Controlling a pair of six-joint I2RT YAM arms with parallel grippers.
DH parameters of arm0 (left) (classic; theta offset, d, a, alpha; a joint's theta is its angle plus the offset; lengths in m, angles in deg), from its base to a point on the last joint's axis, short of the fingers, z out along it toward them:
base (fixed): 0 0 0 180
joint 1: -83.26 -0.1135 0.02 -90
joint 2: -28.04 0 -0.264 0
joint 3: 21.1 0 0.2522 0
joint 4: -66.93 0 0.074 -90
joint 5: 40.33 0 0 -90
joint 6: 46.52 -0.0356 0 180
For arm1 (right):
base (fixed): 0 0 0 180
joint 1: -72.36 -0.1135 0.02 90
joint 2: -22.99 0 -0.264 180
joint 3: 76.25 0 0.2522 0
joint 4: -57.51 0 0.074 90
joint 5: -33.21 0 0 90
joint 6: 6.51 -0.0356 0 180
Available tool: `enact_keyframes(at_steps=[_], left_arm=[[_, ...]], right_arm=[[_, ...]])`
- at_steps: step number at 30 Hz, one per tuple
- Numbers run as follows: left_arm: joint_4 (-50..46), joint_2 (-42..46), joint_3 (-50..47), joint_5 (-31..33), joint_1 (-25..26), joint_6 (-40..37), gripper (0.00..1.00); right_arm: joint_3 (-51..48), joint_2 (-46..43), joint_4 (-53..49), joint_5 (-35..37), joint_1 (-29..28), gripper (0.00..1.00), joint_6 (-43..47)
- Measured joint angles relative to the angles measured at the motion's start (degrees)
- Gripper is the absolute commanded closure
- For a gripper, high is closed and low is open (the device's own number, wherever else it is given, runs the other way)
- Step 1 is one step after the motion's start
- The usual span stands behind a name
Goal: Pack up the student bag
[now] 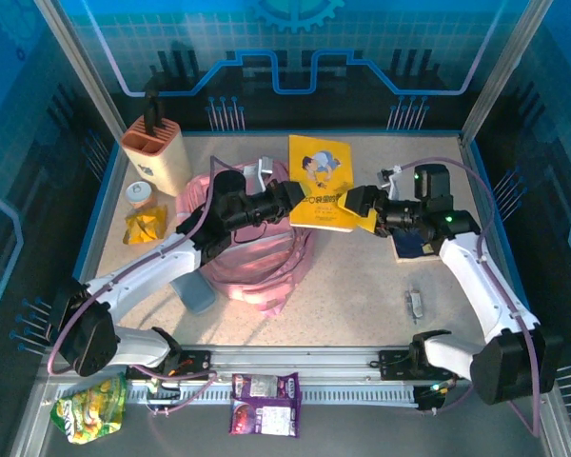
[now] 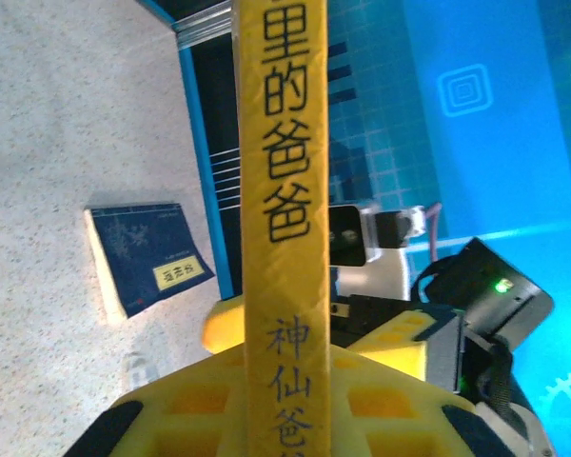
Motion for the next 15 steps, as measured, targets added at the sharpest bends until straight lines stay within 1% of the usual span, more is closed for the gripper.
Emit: enact_keyframes(at_steps=[3,6,9,13,15], left_arm=[[0.7,0.4,0.0,0.0,0.0,-0.4,1.0],[0.5,1.0,0.0,0.4,0.0,-1.6,1.0],[-0.4,2.2,0.0,1.5,0.0,-3.0,1.0],[-2.0,5.2,-1.2,3.1,0.0,-4.8,1.0],[-3.0,7.0,-2.3,3.9,0.1,-5.5,1.0]], right_arm=[[-0.1,0.4,3.5,-1.6,-1.9,0.01,-3.1],[-0.4,0.2,9.6,-3.2,-3.5,0.07,-7.3],[-1.1,-1.1,13.9,-4.1,-4.0,0.16,-10.5],[-2.1,-4.2,16.7,-4.1,-4.0,0.34,-13.2],[-2.7,-4.9,17.4,-4.3,-4.0,0.41,-13.9]])
